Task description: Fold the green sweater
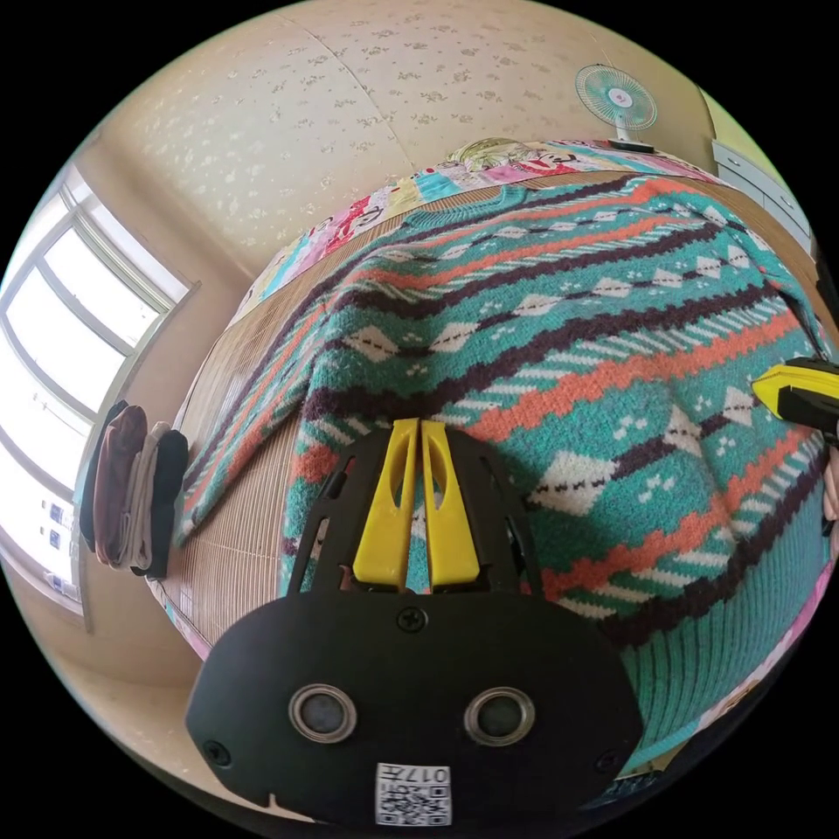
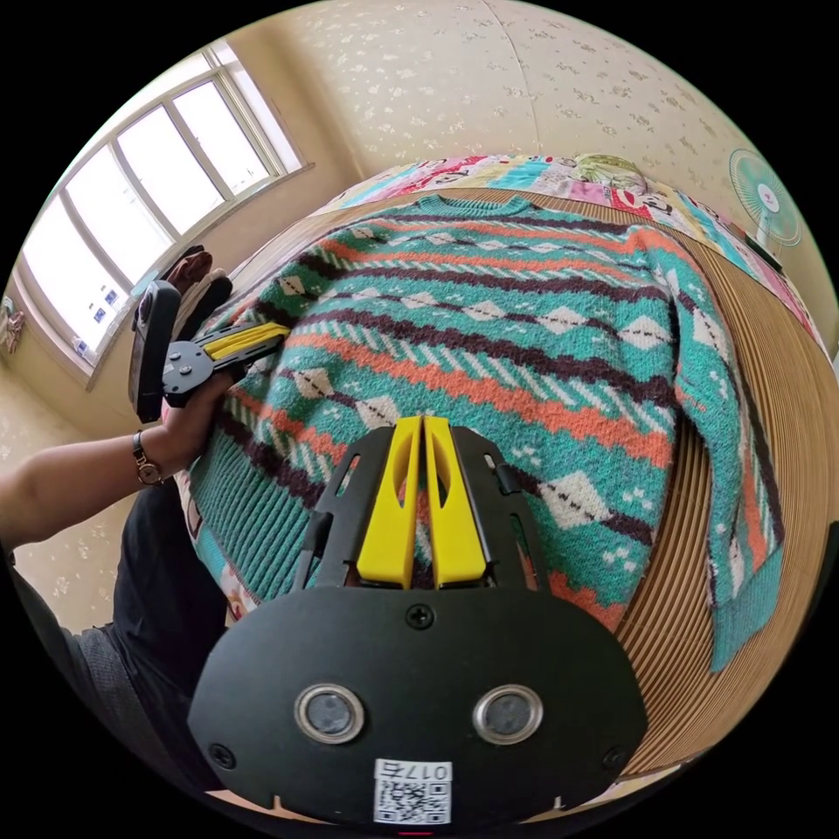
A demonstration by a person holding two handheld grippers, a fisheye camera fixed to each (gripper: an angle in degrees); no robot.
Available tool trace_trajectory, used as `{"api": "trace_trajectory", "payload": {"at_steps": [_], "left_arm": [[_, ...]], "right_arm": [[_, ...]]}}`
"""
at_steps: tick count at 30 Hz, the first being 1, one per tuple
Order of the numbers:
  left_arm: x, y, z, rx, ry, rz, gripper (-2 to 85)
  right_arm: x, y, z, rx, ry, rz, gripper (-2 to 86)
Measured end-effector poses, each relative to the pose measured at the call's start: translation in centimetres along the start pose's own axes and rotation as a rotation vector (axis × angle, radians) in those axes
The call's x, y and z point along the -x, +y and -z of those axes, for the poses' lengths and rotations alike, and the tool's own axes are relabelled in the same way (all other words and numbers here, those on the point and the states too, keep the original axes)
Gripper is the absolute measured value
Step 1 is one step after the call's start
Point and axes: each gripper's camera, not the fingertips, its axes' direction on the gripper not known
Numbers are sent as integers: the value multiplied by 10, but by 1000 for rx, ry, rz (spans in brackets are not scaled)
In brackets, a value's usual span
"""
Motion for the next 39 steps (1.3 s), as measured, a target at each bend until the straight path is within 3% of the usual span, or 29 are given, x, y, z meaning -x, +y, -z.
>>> {"api": "trace_trajectory", "payload": {"at_steps": [39], "left_arm": [[33, -28, -36, 0, -29, 10, -10]], "right_arm": [[9, -2, -2, -1, -3, -6, 6]]}}
